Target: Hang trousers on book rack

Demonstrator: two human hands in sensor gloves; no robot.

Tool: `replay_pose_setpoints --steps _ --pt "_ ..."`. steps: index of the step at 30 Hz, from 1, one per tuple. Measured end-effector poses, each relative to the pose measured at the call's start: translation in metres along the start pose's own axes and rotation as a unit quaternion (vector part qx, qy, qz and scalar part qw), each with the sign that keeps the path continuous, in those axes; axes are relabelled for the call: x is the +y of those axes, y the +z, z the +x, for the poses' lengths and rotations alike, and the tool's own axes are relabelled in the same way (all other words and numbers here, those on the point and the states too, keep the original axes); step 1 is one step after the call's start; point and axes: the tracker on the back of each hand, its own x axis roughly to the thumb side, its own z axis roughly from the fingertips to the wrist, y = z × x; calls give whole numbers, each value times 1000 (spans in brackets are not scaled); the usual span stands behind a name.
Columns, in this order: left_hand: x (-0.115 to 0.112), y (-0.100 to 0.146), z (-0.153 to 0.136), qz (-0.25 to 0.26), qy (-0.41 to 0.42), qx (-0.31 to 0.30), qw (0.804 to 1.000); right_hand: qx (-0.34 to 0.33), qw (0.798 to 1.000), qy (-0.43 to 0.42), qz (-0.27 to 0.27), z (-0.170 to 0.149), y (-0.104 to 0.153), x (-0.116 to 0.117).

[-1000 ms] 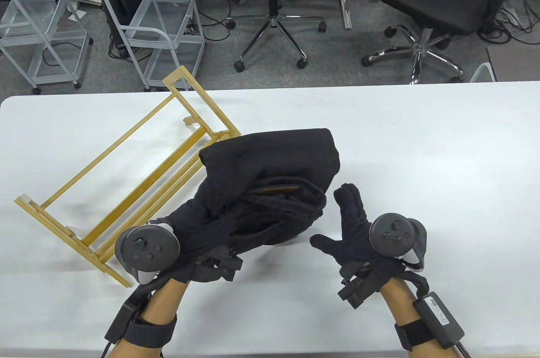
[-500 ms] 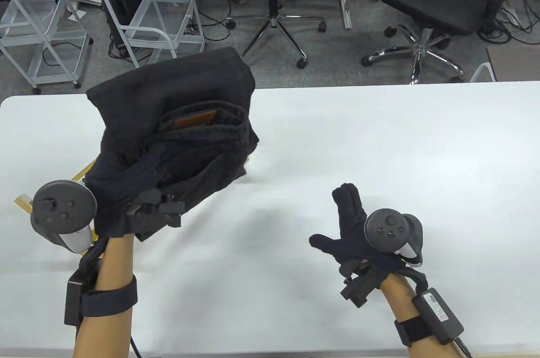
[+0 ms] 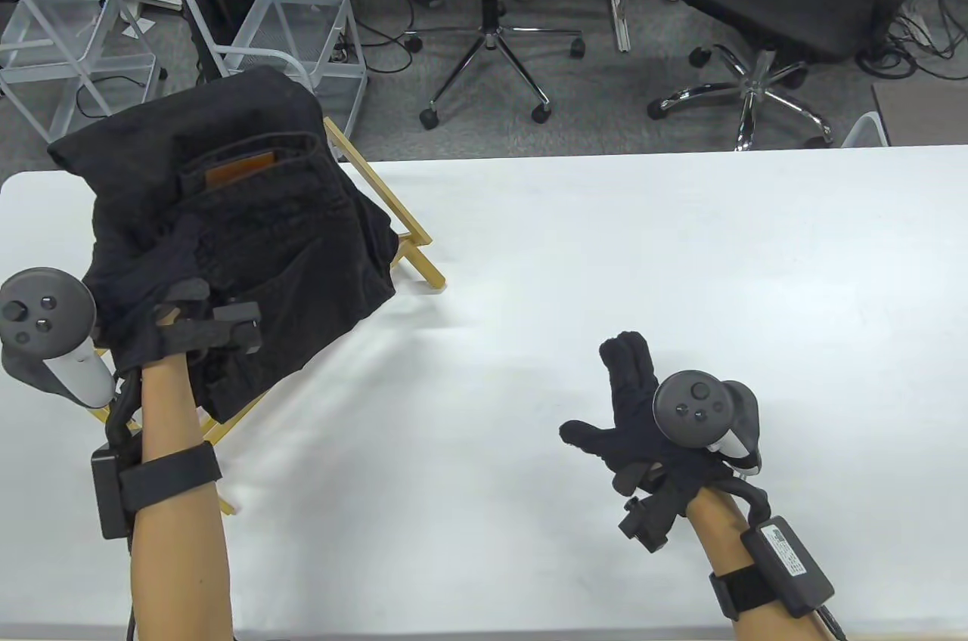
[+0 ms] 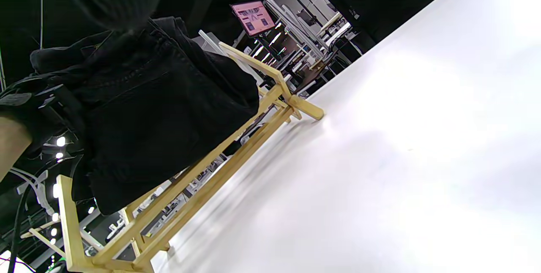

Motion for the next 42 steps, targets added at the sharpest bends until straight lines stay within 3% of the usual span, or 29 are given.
replay_pose_setpoints --steps 6,18,33,39,42 --pt "-8 -11 -21 21 -61 19 998 10 1000 4 12 -3 0 1" --pt "-22 -14 -61 8 -147 31 989 20 999 24 32 -5 -5 8" --pt "-29 -4 -79 29 -239 59 969 21 999 29 31 -5 -4 8" --pt "-25 0 -80 36 -297 133 945 22 999 30 31 -5 -5 8" --pt "-23 -1 -82 14 -315 180 932 22 999 34 33 -5 -5 9"
